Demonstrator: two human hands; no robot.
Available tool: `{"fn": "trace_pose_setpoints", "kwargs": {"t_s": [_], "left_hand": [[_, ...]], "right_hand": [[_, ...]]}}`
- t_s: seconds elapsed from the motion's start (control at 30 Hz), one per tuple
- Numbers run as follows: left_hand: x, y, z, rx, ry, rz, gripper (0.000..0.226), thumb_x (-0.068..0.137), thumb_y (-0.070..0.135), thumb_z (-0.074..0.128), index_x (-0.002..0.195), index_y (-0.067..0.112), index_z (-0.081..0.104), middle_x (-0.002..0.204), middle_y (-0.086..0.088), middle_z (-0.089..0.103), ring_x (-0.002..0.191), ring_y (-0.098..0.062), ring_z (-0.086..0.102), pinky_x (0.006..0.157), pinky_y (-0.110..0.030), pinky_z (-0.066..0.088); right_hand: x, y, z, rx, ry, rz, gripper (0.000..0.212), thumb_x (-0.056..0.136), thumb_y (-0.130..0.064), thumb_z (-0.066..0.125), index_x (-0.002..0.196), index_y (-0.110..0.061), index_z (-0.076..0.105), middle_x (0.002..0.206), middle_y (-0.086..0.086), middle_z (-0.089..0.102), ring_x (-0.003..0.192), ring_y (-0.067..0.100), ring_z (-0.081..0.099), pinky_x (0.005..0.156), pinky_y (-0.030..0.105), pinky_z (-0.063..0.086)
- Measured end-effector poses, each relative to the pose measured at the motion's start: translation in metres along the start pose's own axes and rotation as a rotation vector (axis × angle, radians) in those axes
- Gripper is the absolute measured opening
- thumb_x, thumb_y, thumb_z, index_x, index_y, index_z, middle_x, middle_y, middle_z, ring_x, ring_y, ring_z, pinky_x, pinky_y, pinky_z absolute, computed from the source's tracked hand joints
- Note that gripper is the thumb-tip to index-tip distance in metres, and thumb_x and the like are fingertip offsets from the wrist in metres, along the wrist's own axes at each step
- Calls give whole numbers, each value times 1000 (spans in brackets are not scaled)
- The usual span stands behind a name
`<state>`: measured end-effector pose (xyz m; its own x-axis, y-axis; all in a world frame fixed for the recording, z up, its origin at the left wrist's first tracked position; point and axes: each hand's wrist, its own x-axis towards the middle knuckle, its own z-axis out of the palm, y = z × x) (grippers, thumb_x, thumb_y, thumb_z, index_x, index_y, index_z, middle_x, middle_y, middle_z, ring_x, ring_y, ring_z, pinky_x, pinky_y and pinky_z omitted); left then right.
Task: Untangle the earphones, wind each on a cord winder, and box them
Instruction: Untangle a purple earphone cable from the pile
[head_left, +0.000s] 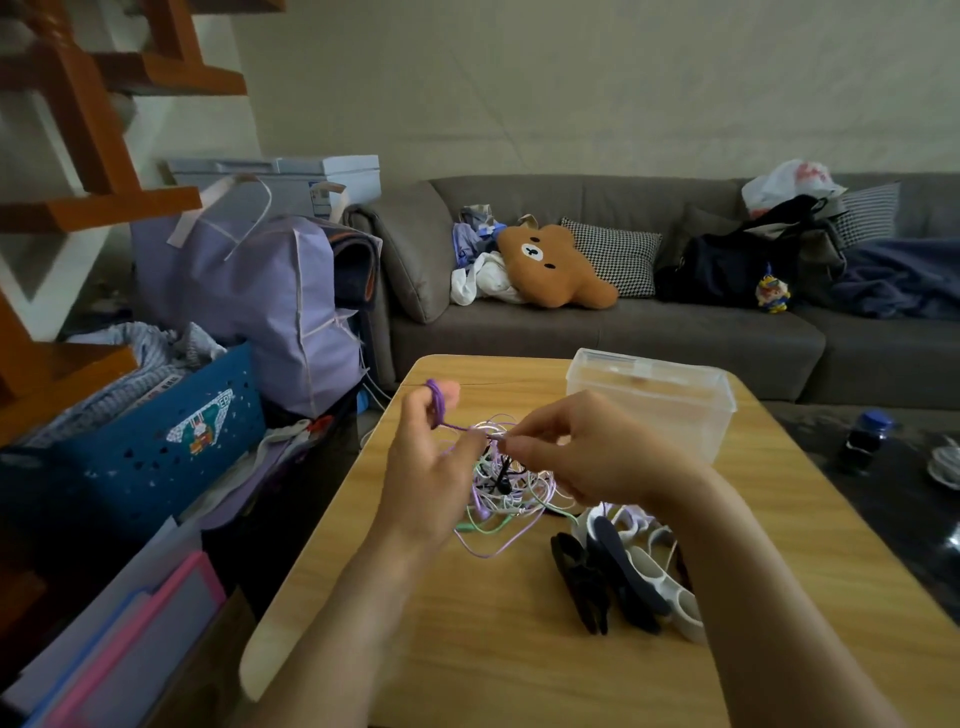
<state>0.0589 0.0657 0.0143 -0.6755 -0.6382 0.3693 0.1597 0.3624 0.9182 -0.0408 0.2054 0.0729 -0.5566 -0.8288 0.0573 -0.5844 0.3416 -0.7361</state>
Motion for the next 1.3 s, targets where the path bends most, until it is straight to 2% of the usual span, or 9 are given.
{"fn": "trace_pose_setpoints", "kwargs": {"t_s": [0.17,0.3,0.43,0.57,0.67,0.83,0.97,1.13,1.3], "left_hand": [[-9,-8,1,322,-216,67,26,85,55,50,88,29,54,82,9,61,87,-24,63,86,-49,50],[-5,0,3,85,-206,21,30,101,24,55,73,13,52,68,-13,51,59,-25,52,56,-22,45],[0,12,-4,-339,-188,-105,33,87,19,60,57,11,50,55,-8,43,50,-18,37,48,-23,33],[5,20,-15,-935,-80,-339,24,85,19,52,64,15,40,58,0,38,47,-13,35,54,-24,31],[10,17,-19,-1009,6,-424,30,98,21,45,68,17,47,61,1,51,51,-14,50,65,-30,32],[13,15,-23,-1209,67,-418,23,104,21,39,100,14,61,109,-3,75,104,-16,72,78,-28,39],[12,17,-19,-924,64,-331,38,85,17,63,122,12,60,128,-2,68,127,-14,58,89,-25,39],[-2,12,-5,-153,-88,76,51,74,20,61,122,36,55,129,16,60,111,6,58,92,-24,48],[-6,11,-9,73,-120,116,49,89,60,47,77,14,59,73,-13,56,68,-16,52,68,-44,48]], "right_hand": [[-9,-5,-17,119,166,-156,15,86,-23,78,99,-16,79,64,-15,70,48,-7,55,51,9,41],[-6,7,-19,400,285,-148,9,89,-15,74,96,-10,78,72,2,74,43,4,45,45,14,37],[1,24,-23,179,443,-82,11,92,-22,71,82,-19,75,71,-4,74,51,5,53,54,17,43],[-1,40,-33,13,248,88,19,98,-27,62,85,-15,69,63,-5,68,54,15,51,54,28,43],[-4,44,-37,30,214,121,27,99,-32,60,88,-10,70,63,3,65,54,16,50,54,31,43],[-8,29,-34,-69,62,50,31,97,-39,61,78,-19,74,51,-9,60,48,6,49,50,21,42],[-7,15,-20,-51,-28,-10,35,101,-36,55,76,-17,70,52,-9,59,45,3,47,48,16,38],[-3,-8,6,108,-221,-135,40,104,-38,47,80,-14,69,53,-8,53,44,5,40,46,15,35],[-8,-11,-6,455,-109,-241,31,91,-41,58,78,-15,68,56,0,38,50,13,33,47,24,31]]}}
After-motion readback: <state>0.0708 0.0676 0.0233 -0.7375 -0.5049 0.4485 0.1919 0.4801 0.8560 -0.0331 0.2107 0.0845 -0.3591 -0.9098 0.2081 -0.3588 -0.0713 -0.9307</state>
